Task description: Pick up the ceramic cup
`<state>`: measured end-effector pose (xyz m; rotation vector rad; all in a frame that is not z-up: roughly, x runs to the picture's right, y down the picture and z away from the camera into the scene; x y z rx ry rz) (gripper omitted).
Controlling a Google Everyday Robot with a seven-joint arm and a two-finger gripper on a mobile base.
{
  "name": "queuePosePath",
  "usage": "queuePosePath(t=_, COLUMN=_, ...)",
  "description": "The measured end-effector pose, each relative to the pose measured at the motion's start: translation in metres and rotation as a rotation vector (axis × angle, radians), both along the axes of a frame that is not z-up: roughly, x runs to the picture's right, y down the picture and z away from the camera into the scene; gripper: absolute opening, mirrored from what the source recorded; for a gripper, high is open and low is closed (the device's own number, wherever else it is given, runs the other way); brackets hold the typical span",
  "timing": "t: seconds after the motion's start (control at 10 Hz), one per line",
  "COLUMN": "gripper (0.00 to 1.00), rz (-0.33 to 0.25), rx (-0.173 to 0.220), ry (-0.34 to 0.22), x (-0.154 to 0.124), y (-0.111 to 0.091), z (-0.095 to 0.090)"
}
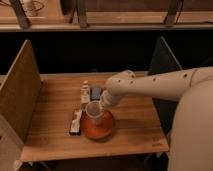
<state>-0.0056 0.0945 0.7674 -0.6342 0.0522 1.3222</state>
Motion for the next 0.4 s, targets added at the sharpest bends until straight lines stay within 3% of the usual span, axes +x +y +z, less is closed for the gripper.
queuePosePath(t=0.1, gripper=0.0, rz=0.02, rx=0.038, ry=-0.007, x=0.003, y=-0.014, z=-0.01)
queuePosePath(t=0.3, gripper=0.0, rz=0.07, rx=0.167, ry=-0.033, x=0.007, y=-0.059, z=-0.044)
queuePosePath(t=0.4, gripper=0.0, rz=0.089, rx=0.214, ry=-0.043, x=0.009, y=-0.074, z=-0.058)
